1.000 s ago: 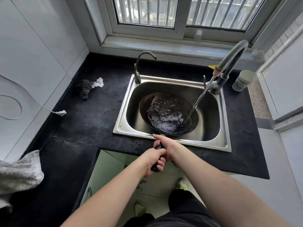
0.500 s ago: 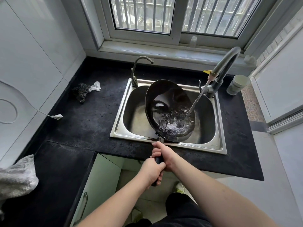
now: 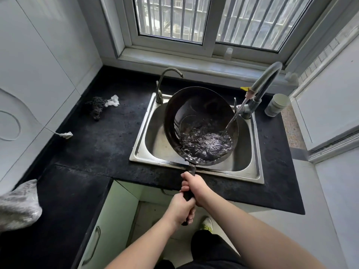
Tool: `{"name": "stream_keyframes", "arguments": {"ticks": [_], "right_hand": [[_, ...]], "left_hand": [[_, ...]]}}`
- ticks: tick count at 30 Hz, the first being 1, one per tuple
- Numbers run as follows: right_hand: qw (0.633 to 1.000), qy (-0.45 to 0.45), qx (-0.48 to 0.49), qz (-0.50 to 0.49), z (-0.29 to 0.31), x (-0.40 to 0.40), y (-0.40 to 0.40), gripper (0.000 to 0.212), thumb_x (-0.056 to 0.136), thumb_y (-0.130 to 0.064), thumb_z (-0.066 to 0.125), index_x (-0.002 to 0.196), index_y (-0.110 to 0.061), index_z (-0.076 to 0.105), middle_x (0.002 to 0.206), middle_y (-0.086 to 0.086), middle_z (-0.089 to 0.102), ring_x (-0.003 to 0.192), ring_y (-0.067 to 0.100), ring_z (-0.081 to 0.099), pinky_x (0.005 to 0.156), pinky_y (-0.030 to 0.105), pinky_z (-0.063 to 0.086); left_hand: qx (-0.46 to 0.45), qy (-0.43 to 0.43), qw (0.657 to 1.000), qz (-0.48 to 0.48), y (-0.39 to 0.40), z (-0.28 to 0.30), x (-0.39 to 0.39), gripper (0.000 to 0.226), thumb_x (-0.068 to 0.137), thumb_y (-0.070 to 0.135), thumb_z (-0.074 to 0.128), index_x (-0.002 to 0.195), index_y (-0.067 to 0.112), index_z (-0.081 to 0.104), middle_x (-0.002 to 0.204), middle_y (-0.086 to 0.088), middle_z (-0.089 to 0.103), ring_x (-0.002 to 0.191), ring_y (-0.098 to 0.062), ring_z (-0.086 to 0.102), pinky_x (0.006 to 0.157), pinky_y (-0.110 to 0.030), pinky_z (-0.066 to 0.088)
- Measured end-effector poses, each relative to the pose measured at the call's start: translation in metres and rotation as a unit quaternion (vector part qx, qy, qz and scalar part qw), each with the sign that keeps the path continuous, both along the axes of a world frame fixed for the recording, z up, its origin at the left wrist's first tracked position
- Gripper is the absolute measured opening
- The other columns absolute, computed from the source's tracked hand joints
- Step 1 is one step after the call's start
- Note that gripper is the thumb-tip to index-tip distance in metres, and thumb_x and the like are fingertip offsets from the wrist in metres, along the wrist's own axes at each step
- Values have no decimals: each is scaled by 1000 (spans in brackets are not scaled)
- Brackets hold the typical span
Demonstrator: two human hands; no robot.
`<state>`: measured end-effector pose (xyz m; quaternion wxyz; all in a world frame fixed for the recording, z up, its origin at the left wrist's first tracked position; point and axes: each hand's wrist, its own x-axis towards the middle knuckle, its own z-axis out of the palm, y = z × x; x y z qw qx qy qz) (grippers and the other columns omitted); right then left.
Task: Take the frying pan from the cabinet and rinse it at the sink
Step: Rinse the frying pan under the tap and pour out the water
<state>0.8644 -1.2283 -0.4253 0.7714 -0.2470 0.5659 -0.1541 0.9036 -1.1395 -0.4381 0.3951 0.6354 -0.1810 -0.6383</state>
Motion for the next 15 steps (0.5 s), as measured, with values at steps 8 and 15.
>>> {"name": "stream_keyframes", "arguments": {"ticks": [8, 15], "right_hand": [[997, 63, -43, -1, 8, -2, -4, 21, 87, -7, 47, 71, -16, 39, 43, -6, 32, 34, 8, 29, 44, 19, 30], [992, 108, -68, -4, 13, -7, -8, 25, 87, -4, 47, 66, -15, 37, 51, 1, 37, 36, 11, 35, 46, 22, 32]], "left_hand": [[-12, 45, 999, -2, -5, 8, -2, 19, 95, 4, 45, 77, 5, 40, 48, -9, 41, 32, -15, 33, 36, -20, 29], [-15, 131, 991, 3, -10, 23, -2, 18, 83, 14, 51, 73, 7, 38, 48, -7, 38, 29, -13, 32, 36, -16, 29]]}}
